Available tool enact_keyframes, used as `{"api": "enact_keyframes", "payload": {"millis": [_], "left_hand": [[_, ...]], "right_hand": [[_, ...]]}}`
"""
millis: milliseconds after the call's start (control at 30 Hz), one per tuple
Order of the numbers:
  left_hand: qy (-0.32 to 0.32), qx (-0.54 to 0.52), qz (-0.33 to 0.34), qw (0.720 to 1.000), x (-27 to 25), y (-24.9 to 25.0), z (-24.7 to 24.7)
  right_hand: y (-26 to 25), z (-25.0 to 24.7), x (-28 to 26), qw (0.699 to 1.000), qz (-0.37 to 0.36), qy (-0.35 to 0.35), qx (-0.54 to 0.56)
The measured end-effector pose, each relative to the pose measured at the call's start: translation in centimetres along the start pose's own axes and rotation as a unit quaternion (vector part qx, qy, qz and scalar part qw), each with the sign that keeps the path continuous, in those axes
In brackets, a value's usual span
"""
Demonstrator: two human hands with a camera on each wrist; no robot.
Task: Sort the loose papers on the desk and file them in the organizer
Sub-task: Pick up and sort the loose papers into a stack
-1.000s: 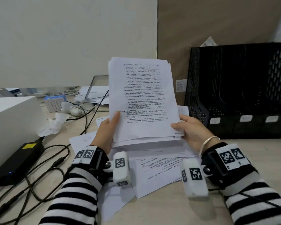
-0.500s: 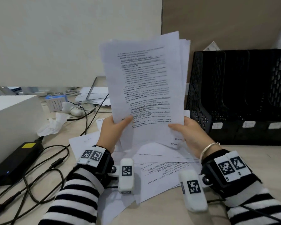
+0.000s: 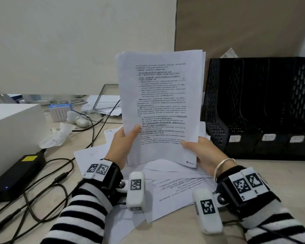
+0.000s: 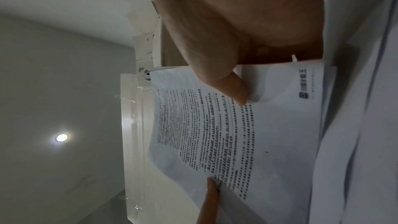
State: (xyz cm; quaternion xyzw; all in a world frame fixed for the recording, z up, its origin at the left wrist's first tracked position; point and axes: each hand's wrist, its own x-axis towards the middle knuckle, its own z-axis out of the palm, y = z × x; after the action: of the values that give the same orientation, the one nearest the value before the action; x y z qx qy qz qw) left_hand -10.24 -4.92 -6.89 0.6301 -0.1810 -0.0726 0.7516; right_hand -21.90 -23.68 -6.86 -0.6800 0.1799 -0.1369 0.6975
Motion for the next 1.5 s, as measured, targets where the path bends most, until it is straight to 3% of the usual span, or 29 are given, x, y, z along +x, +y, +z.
{"api": "enact_keyframes", "payload": {"millis": [133,267,367,567,733,1100,1500], "left_hand": [[-0.003,0.002,-0.007,1.0,-0.3,0.2,0.2],[-0.01,0.003,-0.015,1.0,-0.5,0.1,0.2],[-0.011,-0.008,-0.026,1.0,-0.5,0.1,0.2],[-0.004,-0.04,0.015,0.999,-0.7,0.8,0.5],[-0.049,-0.003,-0.038,0.998,-0.8,-0.1,0.5],[-0.109,0.018,-0.134,0.985,-1.1,-0.9,0.2],[-0.027,0.064,-0.116,0.991,-1.0,-0.8,0.1]], "right_hand": [[-0.3,-0.1,0.1,0.996,-0.049,0.063,0.038],[-0.3,-0.7,0.3,0.993,-0.045,0.1,0.042],[-0.2,-0.5,0.3,0.994,-0.044,0.095,0.037],[-1.2,-0.5,-0.2,0.989,-0.107,0.072,0.067],[-0.1,-0.2,0.0,0.998,-0.048,0.011,0.049],[0.8,-0.7,0.9,0.997,-0.016,0.053,0.045],[0.8,-0.3,0.6,0.998,-0.022,0.026,0.045]]}}
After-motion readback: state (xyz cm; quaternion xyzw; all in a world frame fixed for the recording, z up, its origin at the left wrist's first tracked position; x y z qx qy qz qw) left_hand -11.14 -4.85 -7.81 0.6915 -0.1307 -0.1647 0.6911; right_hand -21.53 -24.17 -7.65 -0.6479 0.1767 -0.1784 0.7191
